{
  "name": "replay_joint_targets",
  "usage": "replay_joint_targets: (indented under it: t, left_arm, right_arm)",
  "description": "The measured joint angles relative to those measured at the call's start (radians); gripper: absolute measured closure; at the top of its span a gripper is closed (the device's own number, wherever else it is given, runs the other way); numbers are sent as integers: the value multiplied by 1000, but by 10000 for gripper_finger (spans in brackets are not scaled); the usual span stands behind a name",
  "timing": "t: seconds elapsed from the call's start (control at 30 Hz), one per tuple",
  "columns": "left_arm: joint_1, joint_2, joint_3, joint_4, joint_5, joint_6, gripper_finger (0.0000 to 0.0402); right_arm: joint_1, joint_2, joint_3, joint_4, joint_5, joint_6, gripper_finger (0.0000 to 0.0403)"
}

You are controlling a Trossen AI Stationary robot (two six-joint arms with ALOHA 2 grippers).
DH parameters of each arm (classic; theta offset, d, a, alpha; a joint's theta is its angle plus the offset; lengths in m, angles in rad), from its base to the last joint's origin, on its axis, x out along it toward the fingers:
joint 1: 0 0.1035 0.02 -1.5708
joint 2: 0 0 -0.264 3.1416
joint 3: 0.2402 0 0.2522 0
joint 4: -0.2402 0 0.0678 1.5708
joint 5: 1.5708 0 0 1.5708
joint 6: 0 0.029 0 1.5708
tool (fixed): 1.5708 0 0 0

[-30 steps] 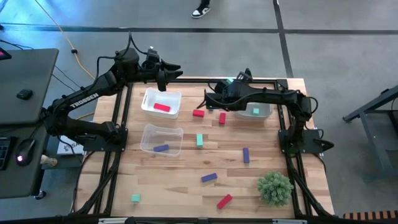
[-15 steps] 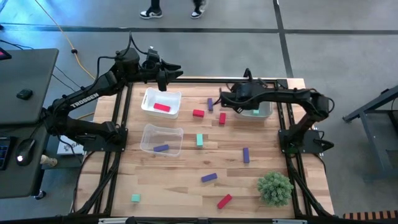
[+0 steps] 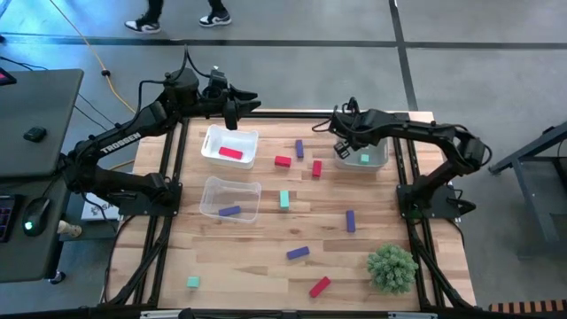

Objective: Sort & place blocks by color
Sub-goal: Put the light blue block into the grey bin

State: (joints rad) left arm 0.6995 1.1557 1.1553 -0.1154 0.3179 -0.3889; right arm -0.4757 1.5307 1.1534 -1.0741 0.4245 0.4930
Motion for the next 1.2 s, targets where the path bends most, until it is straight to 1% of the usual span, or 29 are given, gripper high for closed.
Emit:
replay_joint_targets:
  t: [0.17,0.37,0.47,0.57,0.73,0.9,1.2]
  left_arm:
    - [0,0,0,0,0,0,193]
    - [0,0,0,0,0,0,193]
    - [0,0,0,0,-3,0,193]
    - [0,0,0,0,-8,0,193]
    - [0,0,0,0,-8,0,193]
    - [0,0,0,0,-8,0,193]
    - [0,0,0,0,-8,0,193]
  right_arm:
    - [-73,1,-26,65,-133,-52,370]
    - [-151,1,-26,79,-265,-101,370]
    - [-187,21,-27,79,-343,-127,370]
    - [-209,59,-27,78,-398,-163,370]
    - [-214,133,-27,78,-411,-217,370]
    - [-214,181,-27,81,-423,-261,370]
    - [-218,198,-27,92,-421,-318,370]
